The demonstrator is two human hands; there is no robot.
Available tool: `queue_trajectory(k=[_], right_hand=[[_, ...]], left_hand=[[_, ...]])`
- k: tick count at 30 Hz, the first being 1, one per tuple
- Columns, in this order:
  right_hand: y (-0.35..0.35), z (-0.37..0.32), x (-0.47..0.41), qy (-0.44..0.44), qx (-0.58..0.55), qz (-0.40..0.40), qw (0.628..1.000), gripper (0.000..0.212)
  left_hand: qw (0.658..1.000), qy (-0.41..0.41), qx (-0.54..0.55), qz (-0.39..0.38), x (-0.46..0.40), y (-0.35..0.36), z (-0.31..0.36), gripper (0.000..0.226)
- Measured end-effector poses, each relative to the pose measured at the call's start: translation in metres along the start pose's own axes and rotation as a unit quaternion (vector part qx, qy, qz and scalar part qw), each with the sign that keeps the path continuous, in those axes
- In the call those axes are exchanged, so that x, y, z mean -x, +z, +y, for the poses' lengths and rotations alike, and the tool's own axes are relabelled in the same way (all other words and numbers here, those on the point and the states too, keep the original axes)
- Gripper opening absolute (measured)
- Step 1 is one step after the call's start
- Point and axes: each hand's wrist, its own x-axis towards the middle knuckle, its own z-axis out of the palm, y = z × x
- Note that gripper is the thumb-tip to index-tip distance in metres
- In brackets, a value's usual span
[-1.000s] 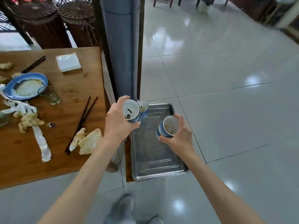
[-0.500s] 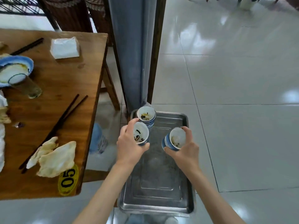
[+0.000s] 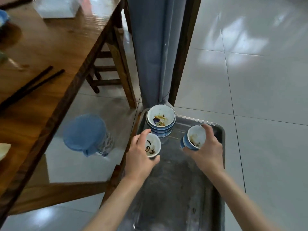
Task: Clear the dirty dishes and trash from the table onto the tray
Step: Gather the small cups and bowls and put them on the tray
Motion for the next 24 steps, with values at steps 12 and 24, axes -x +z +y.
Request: queue_trajectory(k=[12,24], right_hand=[[0.051,0.028,-0.06,0.002,0.022,0.003,1.0,0.087],[0.061,0.035,-0.068,0.004,0.029,-0.045,0.999,0.091]], left_hand=[[1.0,-0.002,-0.022,-0.012,-0.012,0.045,-0.026,0.086],[1.0,0.004,-0.025,0.002,-0.019,0.051,-0.03,0.086]])
